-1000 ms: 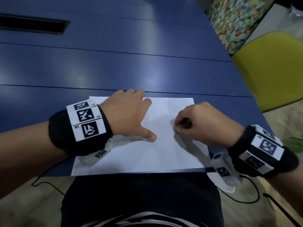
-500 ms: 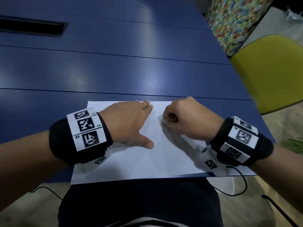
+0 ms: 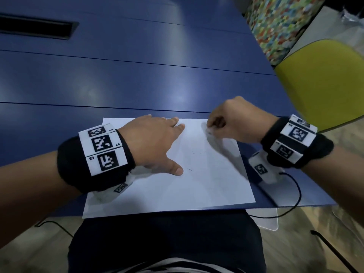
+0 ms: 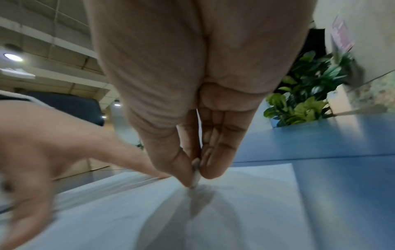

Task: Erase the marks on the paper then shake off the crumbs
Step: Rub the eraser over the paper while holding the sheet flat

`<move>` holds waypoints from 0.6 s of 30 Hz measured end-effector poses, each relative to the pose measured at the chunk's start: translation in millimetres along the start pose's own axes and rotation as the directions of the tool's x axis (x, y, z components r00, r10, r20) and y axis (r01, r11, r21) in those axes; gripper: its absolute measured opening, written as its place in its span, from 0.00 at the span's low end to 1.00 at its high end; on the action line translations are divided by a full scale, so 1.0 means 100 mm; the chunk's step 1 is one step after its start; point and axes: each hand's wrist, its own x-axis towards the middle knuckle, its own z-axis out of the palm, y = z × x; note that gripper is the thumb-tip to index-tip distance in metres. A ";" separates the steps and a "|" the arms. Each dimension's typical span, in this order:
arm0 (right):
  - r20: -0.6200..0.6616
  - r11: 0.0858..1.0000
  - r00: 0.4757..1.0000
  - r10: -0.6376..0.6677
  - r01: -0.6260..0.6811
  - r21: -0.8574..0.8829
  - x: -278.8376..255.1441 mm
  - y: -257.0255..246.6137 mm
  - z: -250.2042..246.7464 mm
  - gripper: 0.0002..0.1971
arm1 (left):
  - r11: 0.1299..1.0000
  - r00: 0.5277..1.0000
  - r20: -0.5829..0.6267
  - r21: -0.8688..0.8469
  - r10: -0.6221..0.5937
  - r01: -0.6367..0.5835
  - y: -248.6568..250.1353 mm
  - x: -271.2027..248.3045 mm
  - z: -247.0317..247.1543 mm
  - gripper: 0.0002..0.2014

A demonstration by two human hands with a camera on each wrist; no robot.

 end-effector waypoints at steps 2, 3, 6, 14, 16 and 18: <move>0.029 0.998 0.998 -0.055 0.056 -0.028 -0.04 -0.08 0.07 0.07 | 1.000 1.000 0.006 0.002 -0.001 0.001 -0.01 0.01 0.00 0.63; 0.066 0.995 0.993 -0.094 0.096 -0.025 -0.09 -0.15 0.10 0.07 | 1.000 1.000 0.011 0.002 -0.003 0.003 -0.01 0.01 0.00 0.63; 0.074 0.997 0.995 -0.065 0.067 -0.027 -0.07 -0.13 0.04 0.07 | 1.000 1.000 0.019 0.011 -0.003 0.003 0.00 0.00 -0.02 0.62; 0.083 0.996 0.993 -0.085 0.083 0.021 -0.19 -0.17 0.05 0.08 | 1.000 0.999 0.032 0.022 -0.003 0.002 0.00 -0.01 -0.03 0.62; -0.005 0.995 0.999 -0.048 0.048 0.085 -0.26 -0.08 -0.05 0.08 | 1.000 0.999 0.037 0.028 0.006 -0.007 -0.01 0.01 -0.03 0.63; -0.094 0.988 0.995 0.013 0.002 0.157 -0.35 0.04 -0.15 0.08 | 0.999 0.999 0.049 0.032 0.020 -0.021 -0.05 0.03 -0.03 0.64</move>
